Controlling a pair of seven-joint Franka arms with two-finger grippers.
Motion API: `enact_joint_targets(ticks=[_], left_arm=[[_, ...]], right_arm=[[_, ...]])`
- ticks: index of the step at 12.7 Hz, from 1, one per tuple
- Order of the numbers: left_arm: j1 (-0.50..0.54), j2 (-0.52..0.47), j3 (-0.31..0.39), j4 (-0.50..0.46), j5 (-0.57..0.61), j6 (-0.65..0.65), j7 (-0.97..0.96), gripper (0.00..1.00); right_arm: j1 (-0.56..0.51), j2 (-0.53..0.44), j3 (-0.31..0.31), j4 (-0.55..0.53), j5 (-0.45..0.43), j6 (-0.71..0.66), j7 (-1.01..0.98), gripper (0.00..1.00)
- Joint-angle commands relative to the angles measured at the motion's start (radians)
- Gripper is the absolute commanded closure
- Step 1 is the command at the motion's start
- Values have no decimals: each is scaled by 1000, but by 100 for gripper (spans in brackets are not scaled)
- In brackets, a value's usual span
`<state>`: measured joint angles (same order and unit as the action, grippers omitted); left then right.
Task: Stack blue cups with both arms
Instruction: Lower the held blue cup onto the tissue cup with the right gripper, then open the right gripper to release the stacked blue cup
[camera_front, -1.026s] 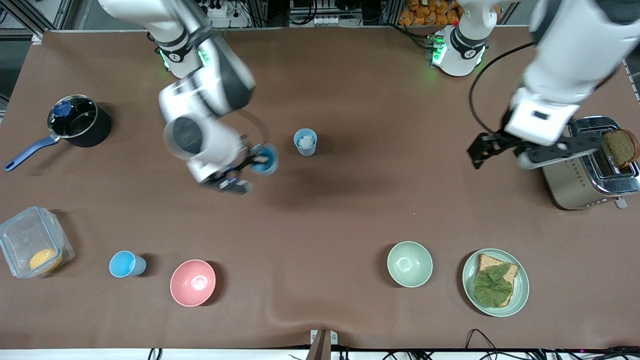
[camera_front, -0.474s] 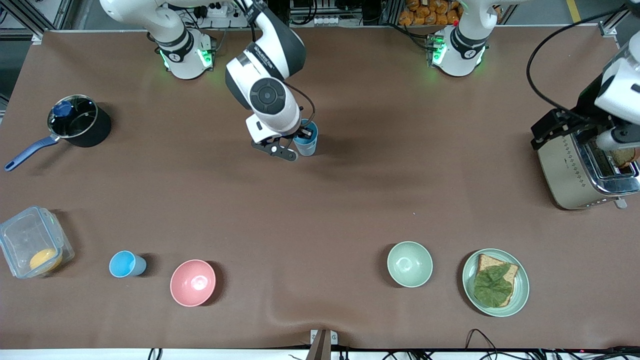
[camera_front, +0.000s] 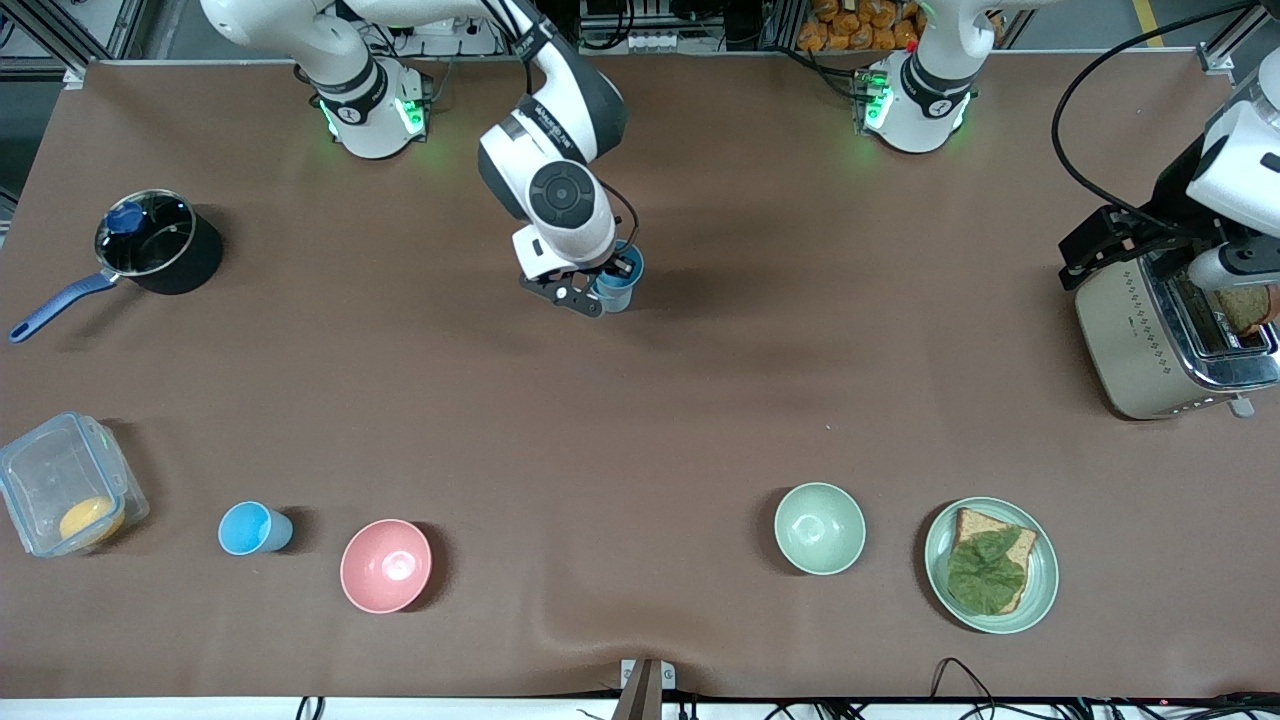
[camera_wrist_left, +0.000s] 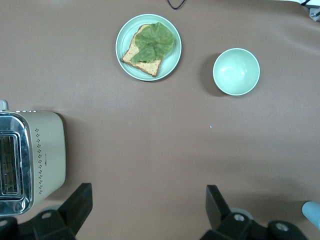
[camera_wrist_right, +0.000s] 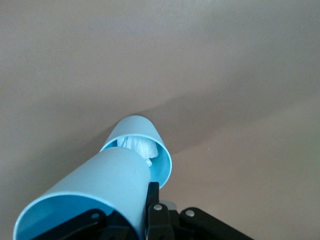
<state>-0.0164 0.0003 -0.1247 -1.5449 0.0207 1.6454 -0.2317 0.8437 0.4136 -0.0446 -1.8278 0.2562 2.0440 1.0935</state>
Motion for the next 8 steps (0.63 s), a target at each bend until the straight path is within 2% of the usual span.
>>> enact_joint_targets(ticks=[1,5,6,7,8], left_arm=[[1,-6,10,17,1,-36,23,0],[-2,-3,5,14,1,-41,20,0],[-2,-3,5,11,1,-42,22,0],[-2,-3,5,11,1,-47,17,0],[-3,-5,4,11,1,-61,9,0]], right_arm=[[28,13,-11,-7,9,10,23,100],[28,21,-12,-7,2,2,43,100],[26,19,-14,-7,0,-4,43,74],[20,10,-17,-4,1,-14,45,26],[14,-2,-20,5,0,-34,42,0]])
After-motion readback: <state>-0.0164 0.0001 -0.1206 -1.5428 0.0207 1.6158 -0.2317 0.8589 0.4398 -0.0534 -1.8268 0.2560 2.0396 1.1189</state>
